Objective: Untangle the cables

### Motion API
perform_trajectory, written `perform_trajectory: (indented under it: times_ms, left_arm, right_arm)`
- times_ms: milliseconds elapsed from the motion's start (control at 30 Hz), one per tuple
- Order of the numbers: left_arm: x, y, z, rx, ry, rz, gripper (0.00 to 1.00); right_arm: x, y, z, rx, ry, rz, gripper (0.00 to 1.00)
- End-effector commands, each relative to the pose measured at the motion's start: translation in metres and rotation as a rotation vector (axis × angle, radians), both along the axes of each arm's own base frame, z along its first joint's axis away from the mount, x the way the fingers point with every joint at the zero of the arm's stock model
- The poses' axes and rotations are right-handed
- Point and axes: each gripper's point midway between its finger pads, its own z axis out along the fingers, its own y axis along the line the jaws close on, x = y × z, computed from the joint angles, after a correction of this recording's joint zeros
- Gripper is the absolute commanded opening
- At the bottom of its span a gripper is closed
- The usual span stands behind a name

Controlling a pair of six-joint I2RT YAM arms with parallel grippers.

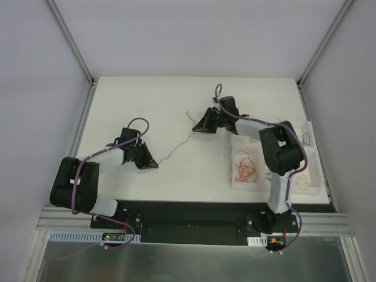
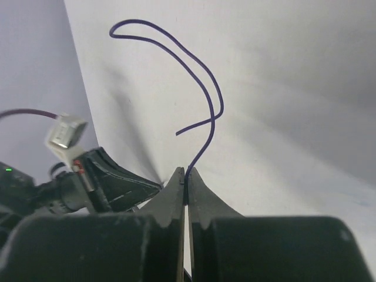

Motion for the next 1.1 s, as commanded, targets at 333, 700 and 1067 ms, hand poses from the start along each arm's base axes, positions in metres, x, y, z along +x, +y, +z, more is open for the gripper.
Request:
perform_trajectory:
  times_ms: [333,700,1067]
  left_arm:
    - [-0.025,-0.025,0.014,-0.164,0.014,-0.116,0.00]
    - [0.005,-0.070,0.165,-0.443,-0.499,-0.385,0.67]
    - [0.017,-0.091,0.170,-0.421,-0.467,-0.286,0.71]
  right_arm:
    - [0.009,-0.080,0.081,-0.045,-0.269,0.052,0.01]
    - [-0.076,-0.056,0.074,-0.147,-0.514,0.363,0.00]
    - [-0.105,-0.024,0.090,-0.054,-0.570,0.361,0.01]
